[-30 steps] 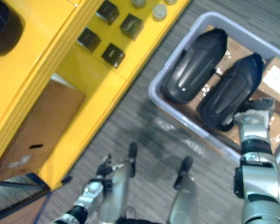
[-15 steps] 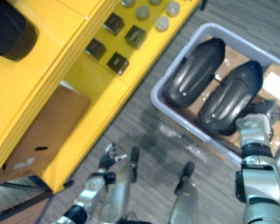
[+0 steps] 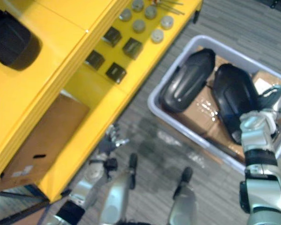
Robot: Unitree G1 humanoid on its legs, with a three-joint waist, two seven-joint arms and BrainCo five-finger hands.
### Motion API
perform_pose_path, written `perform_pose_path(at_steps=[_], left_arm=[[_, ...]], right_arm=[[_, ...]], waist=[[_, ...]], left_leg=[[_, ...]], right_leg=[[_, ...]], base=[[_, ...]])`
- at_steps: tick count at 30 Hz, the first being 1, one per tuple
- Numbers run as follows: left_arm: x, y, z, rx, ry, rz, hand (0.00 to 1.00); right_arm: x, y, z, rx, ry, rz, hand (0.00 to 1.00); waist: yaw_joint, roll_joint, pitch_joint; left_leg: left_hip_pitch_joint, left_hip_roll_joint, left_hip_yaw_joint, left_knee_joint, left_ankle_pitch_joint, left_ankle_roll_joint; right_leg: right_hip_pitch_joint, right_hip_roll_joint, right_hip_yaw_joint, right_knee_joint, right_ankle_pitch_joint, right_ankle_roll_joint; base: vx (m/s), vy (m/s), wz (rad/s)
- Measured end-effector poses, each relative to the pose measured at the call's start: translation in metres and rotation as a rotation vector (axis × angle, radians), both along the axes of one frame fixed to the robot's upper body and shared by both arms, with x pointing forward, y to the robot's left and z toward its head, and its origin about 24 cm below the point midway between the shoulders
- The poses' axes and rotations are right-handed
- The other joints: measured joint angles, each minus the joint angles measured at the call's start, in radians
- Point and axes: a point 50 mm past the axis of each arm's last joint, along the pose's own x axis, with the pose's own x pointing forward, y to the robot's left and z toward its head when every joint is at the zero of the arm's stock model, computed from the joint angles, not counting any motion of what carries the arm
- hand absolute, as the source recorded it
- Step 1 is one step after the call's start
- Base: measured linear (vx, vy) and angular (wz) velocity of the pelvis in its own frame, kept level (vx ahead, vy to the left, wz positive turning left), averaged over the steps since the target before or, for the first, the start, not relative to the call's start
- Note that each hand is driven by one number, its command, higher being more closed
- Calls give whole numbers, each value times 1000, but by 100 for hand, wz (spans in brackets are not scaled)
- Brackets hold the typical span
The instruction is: Walk over and take plastic housings, then place them on the shelf
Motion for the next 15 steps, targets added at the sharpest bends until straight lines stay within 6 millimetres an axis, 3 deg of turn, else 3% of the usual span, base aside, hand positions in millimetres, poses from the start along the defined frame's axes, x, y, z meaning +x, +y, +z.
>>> perform_pose_path(at_steps=[8,11,15], left_arm=[[16,-8,36,-11,-131,-33,0],[19,-4,39,11,-136,-28,0],[24,-5,38,29,-119,-24,0]], right_arm=[[5,7,-8,32,27,55,100],[9,10,-24,86,96,73,100],[14,11,-28,143,123,83,100]], waist=[[-9,-4,0],[-9,-20,-4],[-8,-29,-3]], left_leg=[[24,9,4,-62,40,-4],[32,14,10,-90,52,-3],[27,16,20,-93,56,-6]], right_leg=[[0,9,3,-8,5,-8],[-1,15,3,-25,14,-11],[-5,18,8,-42,26,-10]], base=[[-17,-5,0],[-17,-7,-2],[7,-4,-5]])
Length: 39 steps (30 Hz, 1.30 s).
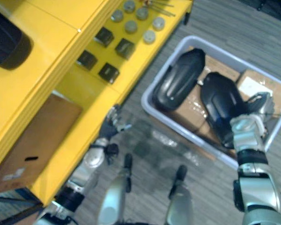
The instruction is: Walk over and take plastic housings, then place them on the shelf
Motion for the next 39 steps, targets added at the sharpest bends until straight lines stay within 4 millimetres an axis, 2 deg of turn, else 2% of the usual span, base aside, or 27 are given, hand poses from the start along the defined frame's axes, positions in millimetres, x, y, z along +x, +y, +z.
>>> perform_pose_path(at_steps=[4,9,11,12,18,22,25,30,33,36,39], left_arm=[[7,-2,8,6,-21,0,0],[14,-4,14,-1,-32,4,0],[16,-5,17,-3,-45,1,0],[16,-5,18,-3,-49,-1,0],[16,-6,17,-3,-45,-2,0],[16,-9,17,-16,-50,-7,0],[14,-11,21,-33,-73,-12,0],[8,-22,24,-63,-91,-43,0],[4,-23,21,-69,-83,-48,0],[1,-24,20,-81,-82,-50,0],[0,-23,19,-88,-76,-43,0]], right_arm=[[6,0,3,43,23,15,100],[7,0,-18,142,94,-6,100],[7,-1,-19,166,95,-19,100],[7,-2,-18,178,84,-26,0],[0,-7,-34,213,153,-79,0],[-3,-9,-32,207,94,-149,0],[-3,-9,-20,150,-10,-200,0],[-1,-2,29,-49,-320,-229,0],[-4,6,50,-130,-465,-205,0],[-10,13,55,-171,-553,-166,0],[-16,21,48,-181,-578,-122,0]], waist=[[-1,-2,-1],[6,-3,-2],[8,-3,-2],[11,-3,-2],[31,-3,-2],[35,-1,-1],[37,0,-1],[22,5,2],[13,6,2],[11,12,4],[12,12,4]], left_leg=[[-26,1,1,4,2,-1],[-38,1,3,17,3,0],[-53,1,1,23,3,1],[-66,1,0,27,3,1],[-75,-4,-8,43,1,6],[-104,-14,-17,58,1,7],[-104,-14,-16,59,1,7],[-118,-10,-15,94,-16,14],[-120,-10,-10,105,-25,17],[-137,-8,-5,131,-40,18],[-137,-9,6,140,-49,21]], right_leg=[[-27,1,0,3,2,0],[-38,-1,-2,13,-1,-4],[-52,-1,-4,22,-4,-7],[-66,-2,-4,31,-7,-9],[-77,-12,-9,66,-29,-7],[-101,-22,-12,82,-28,2],[-100,-22,-11,83,-27,2],[-100,-20,-9,84,-26,3],[-101,-20,-6,82,-25,4],[-109,-20,1,81,-25,5],[-111,-21,15,76,-21,11]], base=[[0,0,0],[26,-7,1],[-4,-1,2],[-37,2,1],[-12,0,5],[0,9,7],[0,0,0],[2,-4,-2],[-1,2,-3],[6,4,-6],[28,7,-9]])
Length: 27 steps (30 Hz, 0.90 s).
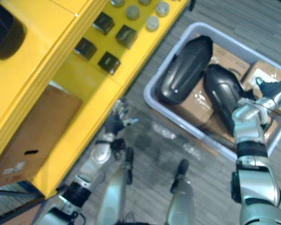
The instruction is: Walk over and take plastic housings, then place them on the shelf
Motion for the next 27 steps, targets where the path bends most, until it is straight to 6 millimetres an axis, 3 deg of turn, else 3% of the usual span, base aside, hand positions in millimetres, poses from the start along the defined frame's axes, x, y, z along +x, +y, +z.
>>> perform_pose_path(at_steps=[4,8,15,23,27], left_arm=[[-4,-1,-2,-23,6,5,0],[-3,3,-1,-32,5,23,0],[-4,9,-5,-31,19,41,0],[-3,9,-9,-13,28,12,0],[-4,11,-12,-5,39,13,0]], right_arm=[[-10,19,-32,-3,48,78,0],[-9,29,-51,22,125,137,0],[-1,20,-64,87,219,155,0],[4,-14,-43,148,235,67,0],[6,-22,-42,191,266,50,0]], waist=[[-13,0,0],[-19,-1,2],[-19,-3,30],[-10,-2,31],[-6,-2,31]], left_leg=[[-2,2,11,20,-20,2],[-1,3,14,21,-22,2],[0,2,16,24,-23,3],[-32,1,-5,57,-30,7],[-37,-1,-9,60,-30,7]], right_leg=[[0,0,8,-1,0,0],[-1,0,12,0,-6,-8],[-1,-1,14,4,-7,-8],[-1,2,-8,4,-6,-5],[-1,1,-14,5,-8,-8]], base=[[43,2,-8],[8,0,-1],[0,0,0],[10,3,7],[-4,-1,2]])
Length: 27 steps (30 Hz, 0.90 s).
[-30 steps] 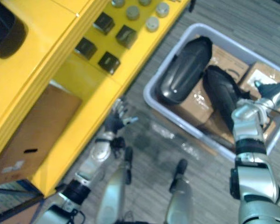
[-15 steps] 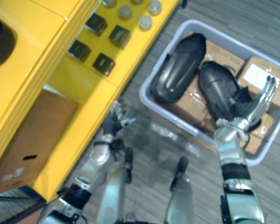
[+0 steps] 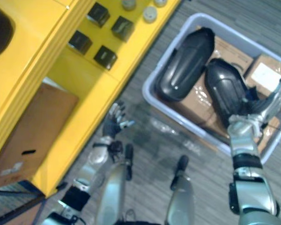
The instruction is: Walk over and take plastic housings, then place them on the shelf
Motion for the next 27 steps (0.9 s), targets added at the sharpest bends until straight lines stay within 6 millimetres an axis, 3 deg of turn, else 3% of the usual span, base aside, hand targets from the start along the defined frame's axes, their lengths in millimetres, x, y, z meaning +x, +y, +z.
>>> perform_pose_path(at_steps=[7,13,17,22,23,27], left_arm=[[0,2,0,2,4,-5,0],[0,0,0,-15,10,-14,0],[3,0,4,-20,-5,-16,0],[5,-1,14,-51,-50,-24,0],[5,-2,17,-66,-62,-30,0],[4,-6,33,-96,-144,-74,0]], right_arm=[[0,-17,9,73,44,-7,0],[2,-22,1,140,119,28,0],[1,-31,9,179,145,42,0],[1,-35,9,211,199,79,0],[1,-36,11,217,203,77,100],[3,-36,13,236,228,110,100]], waist=[[6,6,3],[23,10,5],[34,36,17],[45,39,18],[47,39,18],[51,39,18]], left_leg=[[-28,-2,-18,21,-1,1],[-31,-3,-18,24,-2,2],[-54,-5,-21,29,-2,4],[-64,-7,-20,29,0,3],[-66,-7,-21,29,0,3],[-70,-2,-15,22,0,3]], right_leg=[[-8,1,-12,7,2,3],[-11,-1,-13,12,0,3],[-30,-5,-16,25,-1,8],[-42,-9,-27,31,1,11],[-44,-10,-29,33,0,10],[-48,-13,-37,45,-11,8]], base=[[-4,-2,5],[0,0,0],[-8,-4,2],[14,-17,3],[0,0,0],[-11,-22,5]])
